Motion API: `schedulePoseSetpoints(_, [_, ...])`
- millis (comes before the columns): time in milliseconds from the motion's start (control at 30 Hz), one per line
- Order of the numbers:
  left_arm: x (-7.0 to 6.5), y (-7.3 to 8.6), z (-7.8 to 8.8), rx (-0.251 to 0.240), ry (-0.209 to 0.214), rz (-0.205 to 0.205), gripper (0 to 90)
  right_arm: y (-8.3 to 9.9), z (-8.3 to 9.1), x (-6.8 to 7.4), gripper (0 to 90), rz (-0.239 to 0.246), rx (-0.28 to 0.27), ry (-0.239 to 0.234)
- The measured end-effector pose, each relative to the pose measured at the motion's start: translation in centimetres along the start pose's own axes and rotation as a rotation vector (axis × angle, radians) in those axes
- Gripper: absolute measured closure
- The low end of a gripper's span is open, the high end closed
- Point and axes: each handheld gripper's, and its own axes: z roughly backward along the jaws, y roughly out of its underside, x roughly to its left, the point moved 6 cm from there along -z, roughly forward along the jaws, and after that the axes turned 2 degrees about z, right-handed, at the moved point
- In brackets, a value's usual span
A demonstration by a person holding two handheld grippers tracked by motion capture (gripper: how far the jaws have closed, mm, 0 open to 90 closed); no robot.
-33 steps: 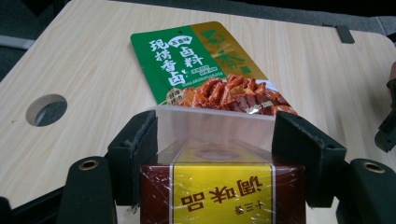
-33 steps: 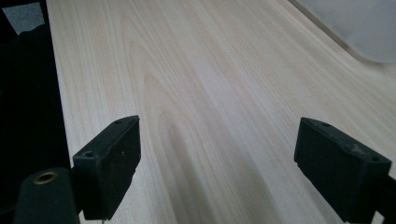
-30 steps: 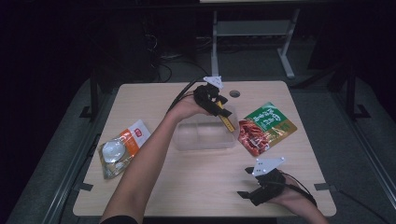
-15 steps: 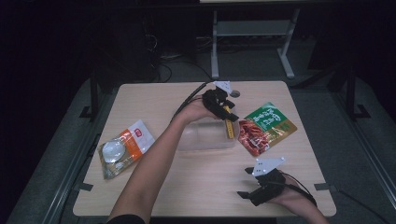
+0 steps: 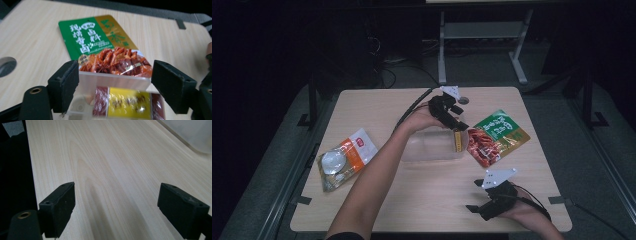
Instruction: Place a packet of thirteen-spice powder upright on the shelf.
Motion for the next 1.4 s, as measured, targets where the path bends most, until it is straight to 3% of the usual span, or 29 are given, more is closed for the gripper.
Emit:
schedulePoseSetpoints(267, [-1.3, 0.4, 2.9, -0.021, -0.017, 0.003, 19.6, 0.0, 0.0, 0.0, 14.3, -0.005, 0.007, 0.002])
schedulePoseSetpoints(567, [-3.5, 2.7, 5.7, 0.036, -0.043, 0.004, 19.5, 0.0, -0.3, -0.3, 14.3, -0.009, 0.011, 0.005])
schedulePoseSetpoints(867, [-5.5, 5.6, 7.5, 0.053, -0.079, 0.013, 19.8, 0.0, -0.5, -0.7, 14.3, -0.029, 0.016, 0.008])
schedulePoseSetpoints(1000, [-7.0, 7.1, 8.1, 0.042, -0.094, 0.049, 19.9, -0.1, -0.7, -1.0, 14.3, -0.031, 0.017, 0.004])
schedulePoseSetpoints(1100, [-8.0, 8.3, 8.4, 0.049, -0.123, 0.046, 20.2, -0.1, -0.7, -1.0, 14.3, -0.035, 0.015, 0.001])
schedulePoseSetpoints(1300, [-10.2, 11.7, 8.7, 0.038, -0.155, 0.066, 20.2, 0.3, -0.8, -1.0, 14.3, -0.021, 0.024, 0.005])
schedulePoseSetpoints(1400, [-10.9, 13.0, 8.9, 0.031, -0.152, 0.084, 20.3, 0.3, -0.8, -1.2, 14.3, -0.031, 0.021, 0.007])
